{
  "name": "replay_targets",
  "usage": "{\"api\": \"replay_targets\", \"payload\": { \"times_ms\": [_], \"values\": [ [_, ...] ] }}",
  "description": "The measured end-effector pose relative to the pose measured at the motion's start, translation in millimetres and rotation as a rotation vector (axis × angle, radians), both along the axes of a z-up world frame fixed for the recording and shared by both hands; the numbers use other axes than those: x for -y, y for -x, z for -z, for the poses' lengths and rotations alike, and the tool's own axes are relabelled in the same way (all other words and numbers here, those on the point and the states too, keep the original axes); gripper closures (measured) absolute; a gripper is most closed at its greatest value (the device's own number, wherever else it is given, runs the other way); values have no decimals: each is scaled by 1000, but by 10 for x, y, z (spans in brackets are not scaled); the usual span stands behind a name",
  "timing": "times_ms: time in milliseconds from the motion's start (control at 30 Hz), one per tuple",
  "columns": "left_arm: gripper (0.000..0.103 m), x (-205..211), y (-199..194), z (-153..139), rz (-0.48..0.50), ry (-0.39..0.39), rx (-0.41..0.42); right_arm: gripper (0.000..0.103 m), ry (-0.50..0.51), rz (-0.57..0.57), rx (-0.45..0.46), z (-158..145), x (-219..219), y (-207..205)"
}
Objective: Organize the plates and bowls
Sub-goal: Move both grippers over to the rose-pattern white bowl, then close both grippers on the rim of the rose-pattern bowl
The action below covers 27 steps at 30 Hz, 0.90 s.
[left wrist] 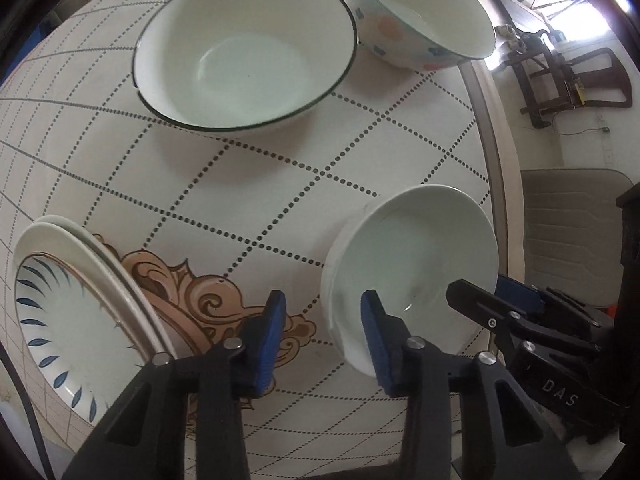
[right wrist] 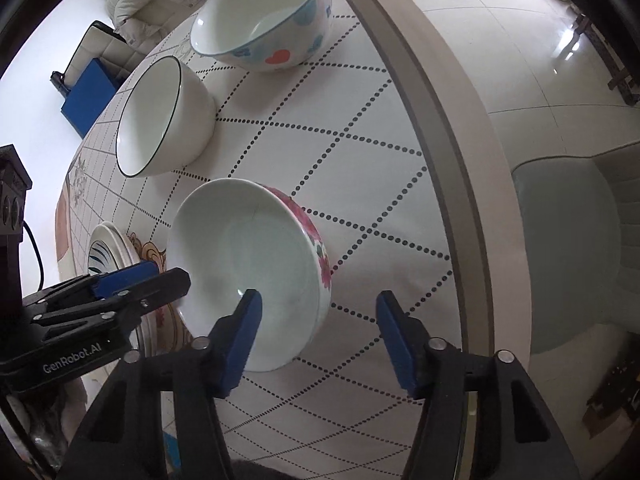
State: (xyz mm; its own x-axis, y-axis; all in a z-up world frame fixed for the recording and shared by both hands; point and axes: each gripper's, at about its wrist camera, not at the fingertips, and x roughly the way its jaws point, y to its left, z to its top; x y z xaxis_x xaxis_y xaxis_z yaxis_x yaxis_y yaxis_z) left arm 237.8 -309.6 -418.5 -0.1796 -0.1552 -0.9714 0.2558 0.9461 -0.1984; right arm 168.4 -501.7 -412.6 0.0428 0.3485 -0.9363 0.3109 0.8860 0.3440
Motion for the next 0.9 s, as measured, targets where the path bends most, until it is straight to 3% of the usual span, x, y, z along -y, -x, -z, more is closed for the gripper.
{"api": "replay_targets", "payload": {
  "times_ms": [133, 233, 333, 633, 900],
  "values": [
    [88, 48, 28, 106, -24, 7, -17, 86, 7, -16, -20, 134, 10, -126],
    [89, 38, 61, 102, -42, 4, -7, 94, -14, -15, -35, 210, -10, -178],
    [89, -33, 93, 86, -56, -13, 1, 95, 44, -50, -27, 177, -126, -236],
    [89, -463, 192, -65, -113, -35, 14, 95, 1, -123, -23, 123, -421, -308],
    [89, -761, 246, -30, -151, -55, -6, 95, 0, -194, -17, 79, -749, -351]
  ]
}}
